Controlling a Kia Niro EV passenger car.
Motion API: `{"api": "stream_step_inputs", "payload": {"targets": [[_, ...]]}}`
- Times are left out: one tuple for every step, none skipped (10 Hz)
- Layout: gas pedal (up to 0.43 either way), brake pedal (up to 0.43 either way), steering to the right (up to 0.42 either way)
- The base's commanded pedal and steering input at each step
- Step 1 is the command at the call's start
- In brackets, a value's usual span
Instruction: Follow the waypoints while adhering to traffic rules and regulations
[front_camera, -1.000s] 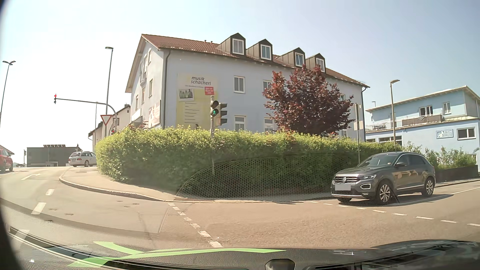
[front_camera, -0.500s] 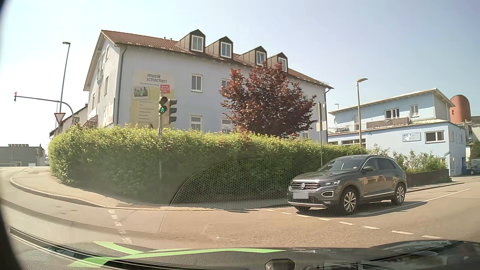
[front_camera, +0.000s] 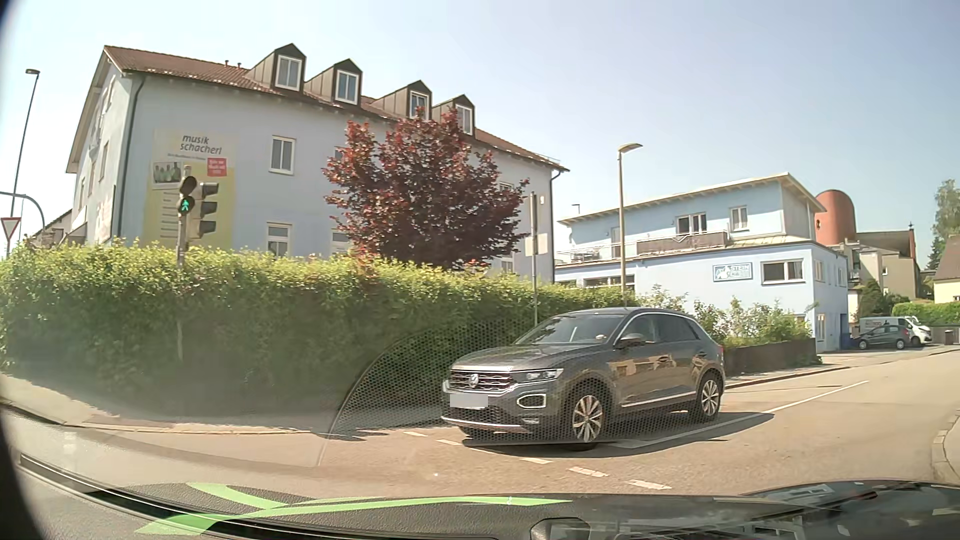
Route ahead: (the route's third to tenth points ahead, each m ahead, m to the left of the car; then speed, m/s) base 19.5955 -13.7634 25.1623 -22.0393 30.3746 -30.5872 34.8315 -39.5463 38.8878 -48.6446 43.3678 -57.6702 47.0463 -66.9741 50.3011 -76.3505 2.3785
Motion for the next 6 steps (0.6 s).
{"api": "stream_step_inputs", "payload": {"targets": [[0.118,0.000,0.587],[0.118,0.000,0.580],[0.118,0.000,0.573],[0.118,0.000,0.563],[0.118,0.000,0.552],[0.118,0.000,0.531]]}}
